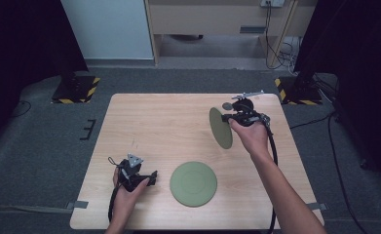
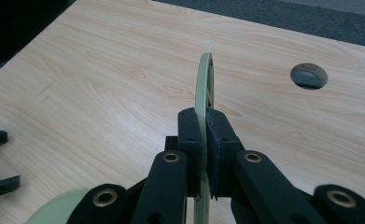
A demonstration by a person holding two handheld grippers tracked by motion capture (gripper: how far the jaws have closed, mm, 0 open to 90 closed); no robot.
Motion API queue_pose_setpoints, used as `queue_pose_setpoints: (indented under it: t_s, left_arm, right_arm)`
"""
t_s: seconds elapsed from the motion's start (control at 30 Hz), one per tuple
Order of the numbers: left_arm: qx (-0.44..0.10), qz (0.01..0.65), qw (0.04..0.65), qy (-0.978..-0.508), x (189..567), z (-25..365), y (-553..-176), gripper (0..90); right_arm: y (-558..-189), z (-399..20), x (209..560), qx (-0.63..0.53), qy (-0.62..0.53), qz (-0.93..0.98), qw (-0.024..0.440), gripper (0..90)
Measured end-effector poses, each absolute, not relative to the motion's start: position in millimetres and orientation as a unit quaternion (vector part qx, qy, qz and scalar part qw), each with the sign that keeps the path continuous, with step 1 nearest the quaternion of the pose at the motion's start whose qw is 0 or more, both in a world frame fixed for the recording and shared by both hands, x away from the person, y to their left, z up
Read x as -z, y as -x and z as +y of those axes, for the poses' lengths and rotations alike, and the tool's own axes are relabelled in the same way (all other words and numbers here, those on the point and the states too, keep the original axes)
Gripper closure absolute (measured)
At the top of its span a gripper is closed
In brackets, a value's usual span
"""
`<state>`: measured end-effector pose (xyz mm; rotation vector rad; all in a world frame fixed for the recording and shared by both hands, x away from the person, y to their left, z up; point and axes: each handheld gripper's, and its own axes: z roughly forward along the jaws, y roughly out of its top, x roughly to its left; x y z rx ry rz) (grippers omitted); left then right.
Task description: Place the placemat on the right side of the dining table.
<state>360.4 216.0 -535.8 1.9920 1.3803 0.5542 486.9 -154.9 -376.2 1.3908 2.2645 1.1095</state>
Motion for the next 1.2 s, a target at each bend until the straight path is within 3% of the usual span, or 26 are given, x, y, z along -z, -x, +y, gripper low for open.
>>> queue_pose_setpoints:
  t_s: [1.2]
  left_arm:
    - [-0.211,0.521,0.319,-0.763,536,216,-365,2.9]
  right_arm:
    - [-518,-159,383,-0.362,-0.514,0.762,0.152,86.2]
